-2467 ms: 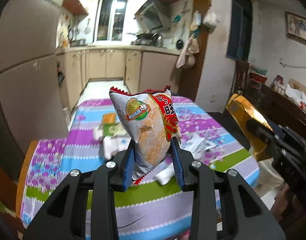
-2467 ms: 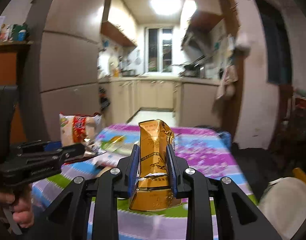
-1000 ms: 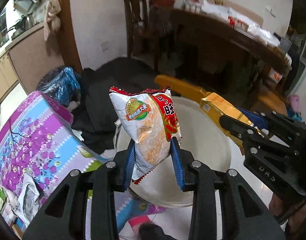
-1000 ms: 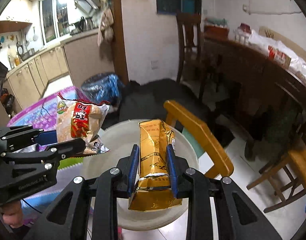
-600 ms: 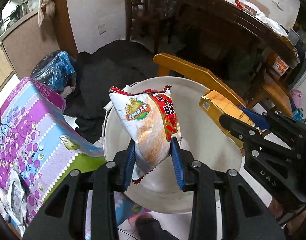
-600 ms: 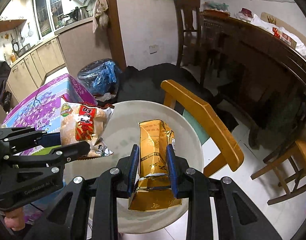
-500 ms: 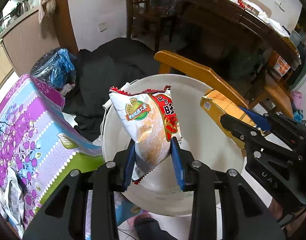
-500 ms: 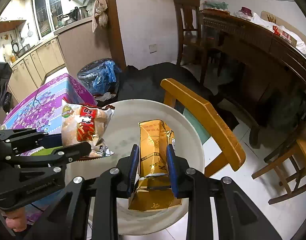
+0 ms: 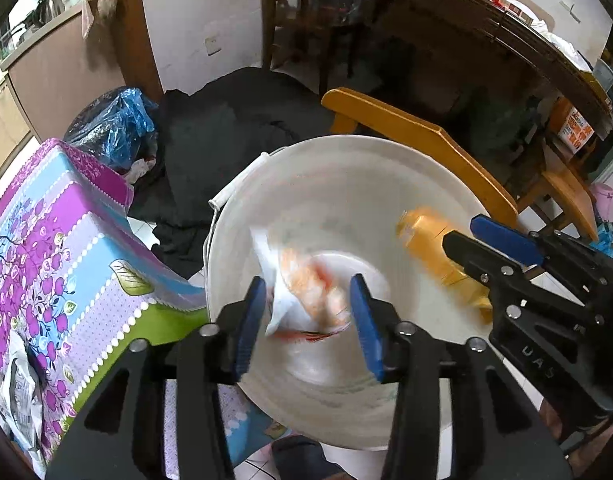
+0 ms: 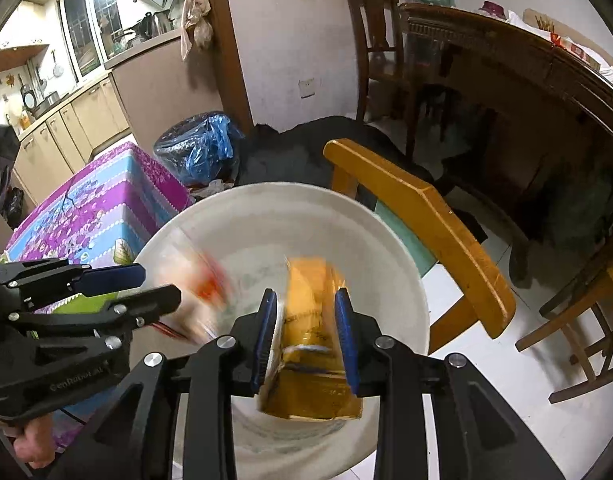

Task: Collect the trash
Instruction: 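Open both tools to drop the chip bag and gold packet into the bucket, then move both open tools back toward the table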

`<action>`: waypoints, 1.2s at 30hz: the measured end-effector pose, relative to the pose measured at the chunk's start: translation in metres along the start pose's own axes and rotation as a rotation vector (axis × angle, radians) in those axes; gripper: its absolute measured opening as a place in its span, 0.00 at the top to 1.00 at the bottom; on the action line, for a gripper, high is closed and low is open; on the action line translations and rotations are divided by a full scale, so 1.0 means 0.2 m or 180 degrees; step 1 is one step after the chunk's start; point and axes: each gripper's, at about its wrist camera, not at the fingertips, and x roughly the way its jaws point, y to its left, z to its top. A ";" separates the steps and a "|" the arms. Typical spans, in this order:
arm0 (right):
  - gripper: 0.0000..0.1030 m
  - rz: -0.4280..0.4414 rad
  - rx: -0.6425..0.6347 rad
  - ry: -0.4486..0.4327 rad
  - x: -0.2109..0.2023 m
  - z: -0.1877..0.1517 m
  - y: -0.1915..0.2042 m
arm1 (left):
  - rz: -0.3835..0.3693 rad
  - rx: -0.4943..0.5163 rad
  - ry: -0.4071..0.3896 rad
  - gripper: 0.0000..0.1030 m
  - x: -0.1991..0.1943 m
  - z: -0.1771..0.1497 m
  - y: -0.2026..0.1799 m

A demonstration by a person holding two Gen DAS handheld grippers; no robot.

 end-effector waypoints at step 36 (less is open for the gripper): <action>0.05 0.1454 -0.0653 -0.1581 -0.92 -0.36 0.96 | 0.1241 -0.1097 -0.1090 0.32 -1.08 -1.23 1.26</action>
